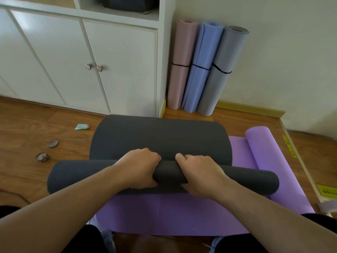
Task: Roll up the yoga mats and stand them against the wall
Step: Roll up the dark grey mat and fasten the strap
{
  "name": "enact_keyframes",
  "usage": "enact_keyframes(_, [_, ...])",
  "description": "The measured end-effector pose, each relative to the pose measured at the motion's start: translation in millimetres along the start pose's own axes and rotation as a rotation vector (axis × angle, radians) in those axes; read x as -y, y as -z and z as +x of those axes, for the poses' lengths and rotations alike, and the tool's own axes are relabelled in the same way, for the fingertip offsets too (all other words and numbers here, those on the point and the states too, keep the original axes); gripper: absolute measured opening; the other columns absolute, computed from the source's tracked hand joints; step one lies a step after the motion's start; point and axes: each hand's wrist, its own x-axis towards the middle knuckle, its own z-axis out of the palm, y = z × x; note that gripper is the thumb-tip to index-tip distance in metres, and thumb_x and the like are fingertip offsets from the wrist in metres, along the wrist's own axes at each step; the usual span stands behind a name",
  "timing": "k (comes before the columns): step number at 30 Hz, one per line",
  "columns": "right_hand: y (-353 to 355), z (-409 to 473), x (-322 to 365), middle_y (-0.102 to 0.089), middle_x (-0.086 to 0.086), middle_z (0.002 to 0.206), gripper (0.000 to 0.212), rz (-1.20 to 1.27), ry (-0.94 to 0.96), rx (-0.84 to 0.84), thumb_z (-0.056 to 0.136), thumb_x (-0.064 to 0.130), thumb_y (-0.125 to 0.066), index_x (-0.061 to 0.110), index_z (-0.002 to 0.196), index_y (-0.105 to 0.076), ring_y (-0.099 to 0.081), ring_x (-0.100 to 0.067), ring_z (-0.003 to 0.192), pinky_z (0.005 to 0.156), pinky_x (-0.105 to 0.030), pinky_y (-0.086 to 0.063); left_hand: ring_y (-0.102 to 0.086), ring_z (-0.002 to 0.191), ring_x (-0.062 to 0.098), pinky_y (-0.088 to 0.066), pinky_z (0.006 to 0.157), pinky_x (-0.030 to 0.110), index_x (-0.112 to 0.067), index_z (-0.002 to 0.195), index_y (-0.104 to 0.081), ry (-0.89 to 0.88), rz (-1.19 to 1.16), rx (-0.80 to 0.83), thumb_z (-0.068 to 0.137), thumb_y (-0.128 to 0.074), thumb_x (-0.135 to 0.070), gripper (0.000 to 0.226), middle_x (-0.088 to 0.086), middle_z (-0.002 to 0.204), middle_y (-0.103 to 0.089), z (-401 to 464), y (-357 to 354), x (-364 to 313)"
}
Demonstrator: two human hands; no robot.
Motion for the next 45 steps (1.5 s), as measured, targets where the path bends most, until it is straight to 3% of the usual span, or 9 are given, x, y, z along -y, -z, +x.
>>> enact_keyframes(7, [7.8,5.0,-8.6,-0.062,0.003,0.094,0.036,0.134,-0.007,0.113,0.082,0.033,-0.076,0.028,0.104,-0.047,-0.064,-0.023,0.082,0.072,-0.044,-0.058,-0.064,0.103,0.022,-0.05,0.078,0.036,-0.023,0.118,-0.046,-0.026,0.21,-0.194,0.082,-0.073,-0.049,0.052,-0.004,0.114,-0.06,-5.4,-19.3,-24.7])
enact_keyframes(15, [3.7,3.1,4.4,-0.056,-0.001,0.132,0.088,-0.058,-0.001,-0.036,0.078,0.046,-0.087,0.023,0.144,-0.034,-0.059,-0.026,0.119,0.093,-0.042,-0.048,-0.065,0.083,0.014,-0.061,0.076,0.038,-0.03,0.107,-0.059,0.018,-0.068,-0.028,0.072,-0.08,-0.05,0.045,-0.009,0.094,-0.065,2.6,-3.8,-3.2])
enact_keyframes(20, [-0.6,3.3,3.3,-0.061,-0.004,0.11,0.055,-0.007,0.023,0.022,0.086,0.025,-0.077,0.018,0.125,-0.039,-0.065,-0.027,0.097,0.073,-0.039,-0.05,-0.063,0.088,0.013,-0.057,0.076,0.035,-0.03,0.11,-0.05,-0.011,0.032,-0.042,0.076,-0.074,-0.054,0.049,-0.01,0.099,-0.059,-0.2,-11.8,-10.5])
enact_keyframes(23, [2.9,3.9,-0.7,-0.063,-0.003,0.105,0.044,0.067,0.002,0.078,0.085,0.024,-0.076,0.021,0.114,-0.043,-0.065,-0.028,0.091,0.075,-0.043,-0.056,-0.061,0.1,0.019,-0.049,0.076,0.033,-0.026,0.121,-0.044,-0.025,0.168,-0.177,0.078,-0.075,-0.055,0.06,-0.007,0.111,-0.057,-1.5,-20.8,-20.3])
enact_keyframes(27, [1.0,2.7,-1.8,-0.061,0.001,0.106,0.049,0.067,0.017,0.056,0.084,0.03,-0.077,0.024,0.116,-0.041,-0.065,-0.026,0.094,0.075,-0.042,-0.055,-0.062,0.098,0.02,-0.052,0.076,0.036,-0.023,0.11,-0.044,-0.042,0.126,-0.178,0.081,-0.075,-0.044,0.047,-0.005,0.108,-0.06,3.4,-27.2,-22.7])
enact_keyframes(32, [0.0,1.0,7.0,-0.056,-0.002,0.133,0.087,-0.039,-0.006,-0.024,0.083,0.042,-0.084,0.022,0.148,-0.031,-0.059,-0.026,0.118,0.092,-0.043,-0.052,-0.062,0.085,0.014,-0.058,0.078,0.039,-0.03,0.105,-0.053,-0.062,-0.03,-0.037,0.075,-0.075,-0.049,0.042,-0.009,0.095,-0.06,6.8,-10.1,-5.7])
enact_keyframes(36, [-1.4,3.7,7.0,-0.06,-0.002,0.106,0.063,0.029,0.002,0.074,0.082,0.022,-0.08,0.019,0.131,-0.04,-0.063,-0.025,0.091,0.076,-0.043,-0.058,-0.061,0.087,0.012,-0.058,0.079,0.036,-0.031,0.109,-0.052,-0.047,-0.009,0.018,0.075,-0.075,-0.048,0.045,-0.011,0.099,-0.058,1.8,-12.5,-12.7])
enact_keyframes(40, [2.5,6.4,-2.4,-0.06,0.002,0.095,0.047,0.125,-0.032,0.122,0.08,0.025,-0.079,0.024,0.113,-0.045,-0.063,-0.021,0.081,0.073,-0.043,-0.061,-0.058,0.103,0.02,-0.047,0.086,0.034,-0.025,0.124,-0.047,-0.031,0.211,-0.199,0.083,-0.072,-0.042,0.051,-0.004,0.117,-0.053,-2.3,-28.1,-28.8])
enact_keyframes(45, [-0.7,5.5,1.7,-0.059,0.004,0.116,0.067,0.044,0.017,-0.011,0.081,0.042,-0.08,0.028,0.133,-0.04,-0.062,-0.022,0.105,0.085,-0.04,-0.054,-0.063,0.096,0.019,-0.054,0.079,0.035,-0.026,0.112,-0.054,-0.004,0.039,-0.153,0.084,-0.071,-0.047,0.038,-0.005,0.108,-0.06,4.9,-21.8,-19.8])
